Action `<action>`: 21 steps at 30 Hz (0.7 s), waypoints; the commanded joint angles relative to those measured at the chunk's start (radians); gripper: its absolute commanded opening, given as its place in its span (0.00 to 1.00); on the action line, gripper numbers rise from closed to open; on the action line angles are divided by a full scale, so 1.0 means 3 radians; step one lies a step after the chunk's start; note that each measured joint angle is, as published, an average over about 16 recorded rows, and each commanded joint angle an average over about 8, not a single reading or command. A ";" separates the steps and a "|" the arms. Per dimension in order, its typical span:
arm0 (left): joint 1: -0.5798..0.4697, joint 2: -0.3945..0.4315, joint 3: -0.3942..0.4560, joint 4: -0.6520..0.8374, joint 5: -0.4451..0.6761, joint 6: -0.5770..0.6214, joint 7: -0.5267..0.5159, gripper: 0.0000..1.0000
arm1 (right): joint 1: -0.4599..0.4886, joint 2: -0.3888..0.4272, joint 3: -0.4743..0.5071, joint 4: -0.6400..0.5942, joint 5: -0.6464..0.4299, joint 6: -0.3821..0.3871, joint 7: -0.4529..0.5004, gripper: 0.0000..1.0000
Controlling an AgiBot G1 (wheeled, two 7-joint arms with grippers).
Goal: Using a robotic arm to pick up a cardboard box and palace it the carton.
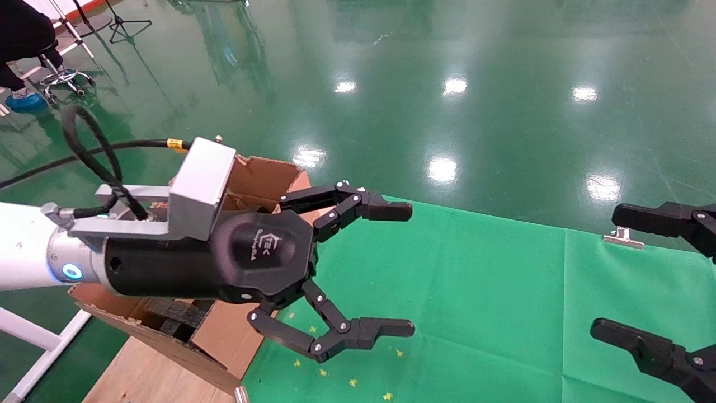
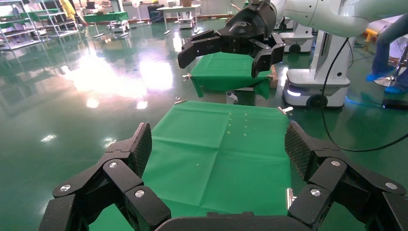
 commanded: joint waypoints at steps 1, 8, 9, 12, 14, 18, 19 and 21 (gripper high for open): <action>0.0000 0.0000 0.0001 0.0001 0.0000 0.0000 0.0000 1.00 | 0.0000 0.0000 0.0000 0.0000 0.0000 0.0000 0.0000 1.00; -0.0002 0.0000 0.0001 0.0002 0.0002 0.0000 0.0000 1.00 | 0.0000 0.0000 0.0000 0.0000 0.0000 0.0000 0.0000 1.00; -0.0002 0.0000 0.0001 0.0002 0.0002 0.0000 0.0000 1.00 | 0.0000 0.0000 0.0000 0.0000 0.0000 0.0000 0.0000 1.00; -0.0002 0.0000 0.0002 0.0002 0.0002 0.0000 0.0000 1.00 | 0.0000 0.0000 0.0000 0.0000 0.0000 0.0000 0.0000 1.00; -0.0002 0.0000 0.0002 0.0002 0.0002 0.0000 0.0000 1.00 | 0.0000 0.0000 0.0000 0.0000 0.0000 0.0000 0.0000 1.00; -0.0003 0.0000 0.0002 0.0002 0.0002 0.0000 0.0000 1.00 | 0.0000 0.0000 0.0000 0.0000 -0.0001 0.0000 0.0000 1.00; -0.0003 0.0000 0.0002 0.0002 0.0002 0.0000 0.0000 1.00 | 0.0000 0.0000 0.0000 0.0000 -0.0001 0.0000 0.0000 1.00; -0.0003 0.0000 0.0002 0.0002 0.0002 0.0000 0.0000 1.00 | 0.0000 0.0000 0.0000 0.0000 -0.0001 0.0000 0.0000 1.00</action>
